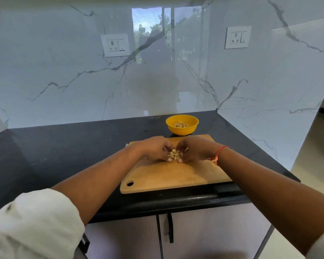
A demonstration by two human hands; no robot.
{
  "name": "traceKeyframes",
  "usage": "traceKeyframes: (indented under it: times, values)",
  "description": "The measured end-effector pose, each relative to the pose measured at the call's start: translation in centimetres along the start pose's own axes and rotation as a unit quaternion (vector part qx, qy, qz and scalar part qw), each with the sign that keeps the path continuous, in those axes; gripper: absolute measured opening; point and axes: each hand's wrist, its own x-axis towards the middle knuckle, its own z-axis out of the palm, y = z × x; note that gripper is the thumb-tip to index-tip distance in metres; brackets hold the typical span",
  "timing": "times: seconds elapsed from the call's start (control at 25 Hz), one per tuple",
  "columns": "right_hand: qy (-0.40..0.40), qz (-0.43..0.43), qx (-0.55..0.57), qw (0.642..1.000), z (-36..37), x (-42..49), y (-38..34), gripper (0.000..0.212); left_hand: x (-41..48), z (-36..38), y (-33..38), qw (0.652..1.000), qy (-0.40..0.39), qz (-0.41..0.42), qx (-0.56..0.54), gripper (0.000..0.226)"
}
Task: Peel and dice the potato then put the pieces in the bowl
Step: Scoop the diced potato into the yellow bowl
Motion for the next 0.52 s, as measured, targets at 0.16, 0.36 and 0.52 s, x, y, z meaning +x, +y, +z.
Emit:
traceKeyframes:
  times: [0.16, 0.36, 0.52]
  values:
    - [0.037, 0.024, -0.003, 0.999, 0.7, 0.4, -0.5, 0.048, 0.1, 1.1, -0.1, 0.997, 0.072, -0.008, -0.015, 0.032]
    - [0.071, 0.024, 0.016, 0.997, 0.9, 0.5, -0.8, 0.038, -0.1, 1.5, 0.5, 0.991, 0.116, -0.038, -0.058, 0.029]
    - [0.082, 0.046, 0.049, 0.994, 1.2, 0.6, -0.8, 0.034, 0.0, 1.8, 1.1, 0.979, 0.138, -0.08, -0.126, 0.027]
